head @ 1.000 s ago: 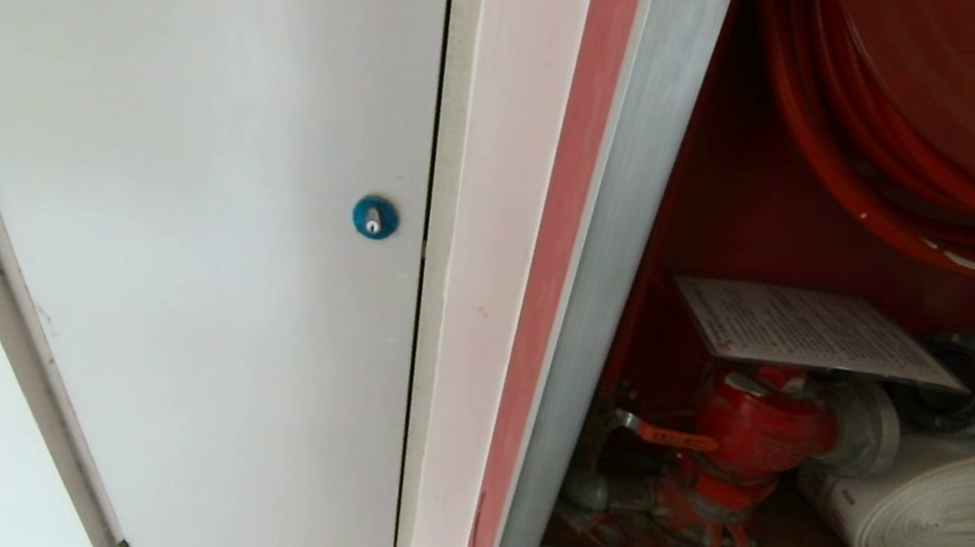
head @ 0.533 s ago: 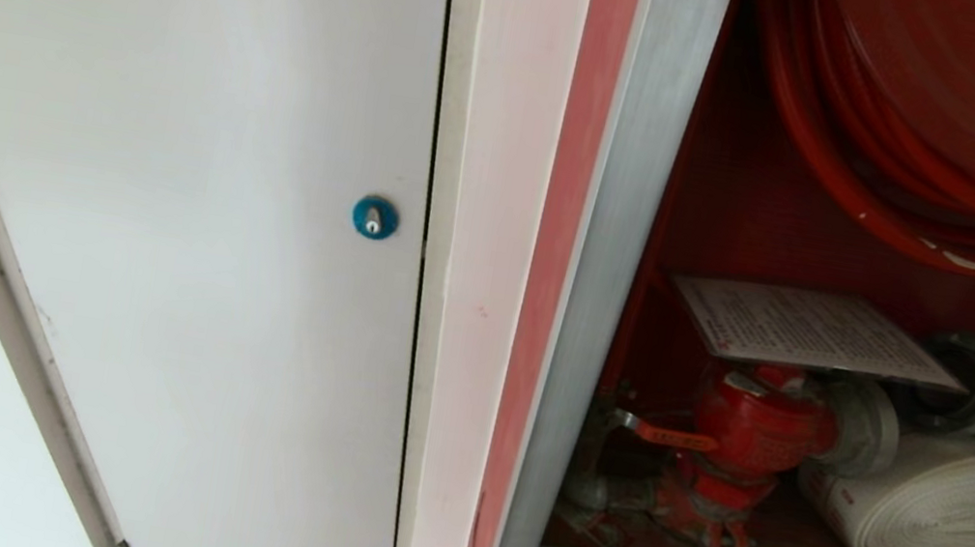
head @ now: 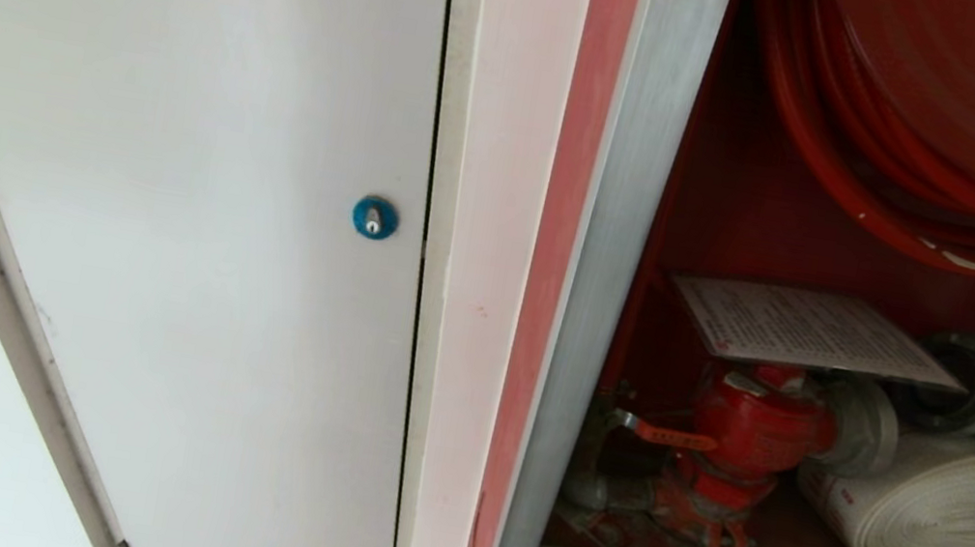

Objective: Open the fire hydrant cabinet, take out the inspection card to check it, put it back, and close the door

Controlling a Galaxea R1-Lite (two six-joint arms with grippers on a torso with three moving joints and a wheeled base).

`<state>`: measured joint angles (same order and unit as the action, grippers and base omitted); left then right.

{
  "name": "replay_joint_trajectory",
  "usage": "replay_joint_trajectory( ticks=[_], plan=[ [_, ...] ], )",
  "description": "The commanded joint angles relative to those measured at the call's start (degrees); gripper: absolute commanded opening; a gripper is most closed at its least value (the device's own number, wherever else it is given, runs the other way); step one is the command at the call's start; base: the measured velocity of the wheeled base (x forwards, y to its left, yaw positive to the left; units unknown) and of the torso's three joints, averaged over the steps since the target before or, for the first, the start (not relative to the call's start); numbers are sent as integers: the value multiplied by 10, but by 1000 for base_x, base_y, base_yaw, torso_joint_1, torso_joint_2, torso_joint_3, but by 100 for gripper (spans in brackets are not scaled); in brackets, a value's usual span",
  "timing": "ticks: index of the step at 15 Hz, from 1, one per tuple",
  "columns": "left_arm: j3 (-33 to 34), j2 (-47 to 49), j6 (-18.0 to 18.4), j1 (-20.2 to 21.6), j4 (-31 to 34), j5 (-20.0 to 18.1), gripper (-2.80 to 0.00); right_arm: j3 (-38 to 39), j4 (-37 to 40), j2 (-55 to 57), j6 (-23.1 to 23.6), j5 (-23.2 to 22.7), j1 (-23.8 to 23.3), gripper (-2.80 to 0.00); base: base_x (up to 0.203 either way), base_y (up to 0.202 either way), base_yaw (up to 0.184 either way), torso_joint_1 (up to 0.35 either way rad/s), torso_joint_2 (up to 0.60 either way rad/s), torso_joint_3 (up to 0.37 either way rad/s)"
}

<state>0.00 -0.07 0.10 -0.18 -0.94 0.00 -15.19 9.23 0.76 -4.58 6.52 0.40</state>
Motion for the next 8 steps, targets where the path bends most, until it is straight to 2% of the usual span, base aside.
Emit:
replay_joint_trajectory(
  ticks=[1,6,8],
  plan=[
    [6,1,0,0,0,0,-280,29,-6,-8,-4,-1,0,-280,0,0,0,0,0,0],
    [6,1,0,0,0,0,-280,117,-71,-8,1,-5,0,-280,0,0,0,0,0,0],
    [7,1,0,0,0,0,-280,128,-70,-8,1,-27,0,-280,0,0,0,0,0,0]
  ],
)
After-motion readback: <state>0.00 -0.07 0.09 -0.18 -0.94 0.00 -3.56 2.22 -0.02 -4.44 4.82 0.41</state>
